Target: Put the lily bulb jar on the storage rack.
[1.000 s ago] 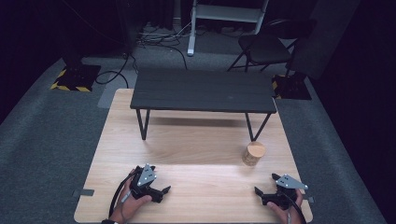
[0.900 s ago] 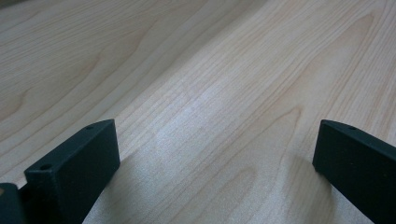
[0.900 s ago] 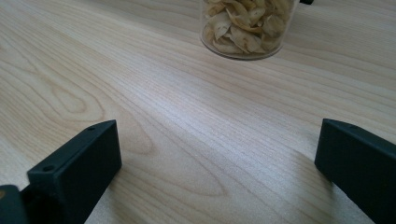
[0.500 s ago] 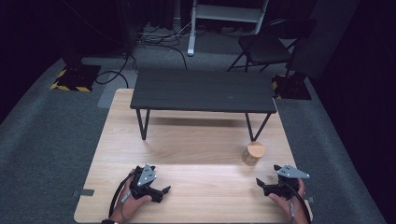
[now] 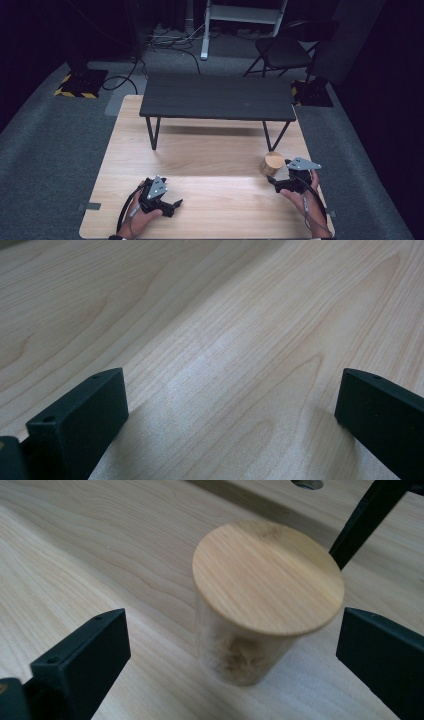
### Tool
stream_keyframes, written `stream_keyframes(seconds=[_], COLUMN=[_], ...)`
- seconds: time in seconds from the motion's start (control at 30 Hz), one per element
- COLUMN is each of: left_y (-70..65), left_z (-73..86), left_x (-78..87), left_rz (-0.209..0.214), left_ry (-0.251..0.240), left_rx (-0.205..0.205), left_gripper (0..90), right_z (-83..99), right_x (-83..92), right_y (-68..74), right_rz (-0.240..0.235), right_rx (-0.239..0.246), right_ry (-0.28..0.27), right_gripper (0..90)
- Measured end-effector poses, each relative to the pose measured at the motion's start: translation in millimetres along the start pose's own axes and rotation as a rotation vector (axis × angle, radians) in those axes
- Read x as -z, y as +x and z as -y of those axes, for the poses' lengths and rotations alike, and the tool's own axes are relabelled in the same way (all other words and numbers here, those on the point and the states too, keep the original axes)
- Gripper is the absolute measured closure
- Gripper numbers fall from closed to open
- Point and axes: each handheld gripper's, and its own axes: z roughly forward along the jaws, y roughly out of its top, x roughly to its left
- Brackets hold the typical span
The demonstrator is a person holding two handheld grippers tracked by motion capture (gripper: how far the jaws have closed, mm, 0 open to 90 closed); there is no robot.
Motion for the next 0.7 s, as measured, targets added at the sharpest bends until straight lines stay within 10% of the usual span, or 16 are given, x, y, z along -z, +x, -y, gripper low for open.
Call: stream_keyframes(seconds=[0.7], left_y=[0.3], left_z=[-0.3], left_x=[-0.3], left_rz=[0.002], left_ry=[0.000], left_rx=[-0.001], left_gripper=[0.5], right_z=[-24.3], right_x=[-37.7], right_y=[-15.6], right_rz=[-0.030], right_rx=[0.015], right_ry=[0.055], right_gripper=[11.6])
